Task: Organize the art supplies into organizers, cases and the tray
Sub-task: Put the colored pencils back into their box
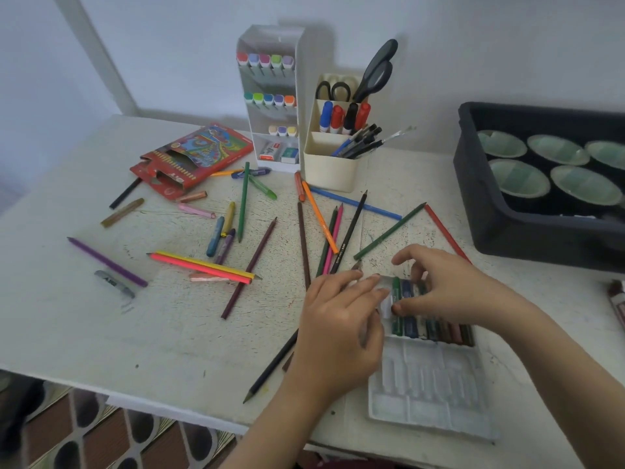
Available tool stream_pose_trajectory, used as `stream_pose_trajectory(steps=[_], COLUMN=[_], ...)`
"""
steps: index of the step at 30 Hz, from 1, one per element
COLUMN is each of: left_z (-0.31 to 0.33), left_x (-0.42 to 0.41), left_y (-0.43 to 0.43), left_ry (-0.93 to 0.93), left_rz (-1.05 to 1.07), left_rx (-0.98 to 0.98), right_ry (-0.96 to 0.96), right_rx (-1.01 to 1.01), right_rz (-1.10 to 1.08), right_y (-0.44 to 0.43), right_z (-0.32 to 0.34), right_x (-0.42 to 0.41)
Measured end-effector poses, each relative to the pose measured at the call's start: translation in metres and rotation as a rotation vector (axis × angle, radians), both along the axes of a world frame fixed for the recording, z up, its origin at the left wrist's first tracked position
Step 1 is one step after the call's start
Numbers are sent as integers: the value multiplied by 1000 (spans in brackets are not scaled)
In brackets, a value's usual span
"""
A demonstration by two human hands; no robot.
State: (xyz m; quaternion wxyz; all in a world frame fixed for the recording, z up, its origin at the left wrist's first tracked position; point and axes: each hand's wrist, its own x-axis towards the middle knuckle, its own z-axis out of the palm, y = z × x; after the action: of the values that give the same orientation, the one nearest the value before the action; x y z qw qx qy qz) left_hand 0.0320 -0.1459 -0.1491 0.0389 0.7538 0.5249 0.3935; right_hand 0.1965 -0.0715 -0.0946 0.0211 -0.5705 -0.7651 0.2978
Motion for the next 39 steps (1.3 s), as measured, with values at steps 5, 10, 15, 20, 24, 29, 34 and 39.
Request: stream_pose_trajectory(steps=[5, 10, 15, 20, 24, 29, 34, 39], left_z=[33, 49, 48, 41, 34, 35, 57, 76], left_x=[-18, -88, -153, -177, -181, -181, -161, -102], left_y=[7, 18, 41, 64, 78, 86, 70, 37], left_ry=[-257, -249, -133, -31, -15, 2, -118, -320], left_rz=[93, 466, 755, 788, 734, 750, 745, 499], left_rx=[19, -97, -358, -608, -716, -753, -570, -607], right_ry=[20, 126, 88, 31, -11, 46, 261, 318], right_rx=[112, 176, 189, 235, 199, 78, 74, 95], right_rz=[111, 201, 242, 147, 116, 44, -43, -76], right_y=[18, 34, 42, 41, 41, 42, 39, 23], right_z=[20, 14, -9, -19, -14, -6, 9, 25], right_x=[-37, -121, -199, -232, -235, -222, -185, -129])
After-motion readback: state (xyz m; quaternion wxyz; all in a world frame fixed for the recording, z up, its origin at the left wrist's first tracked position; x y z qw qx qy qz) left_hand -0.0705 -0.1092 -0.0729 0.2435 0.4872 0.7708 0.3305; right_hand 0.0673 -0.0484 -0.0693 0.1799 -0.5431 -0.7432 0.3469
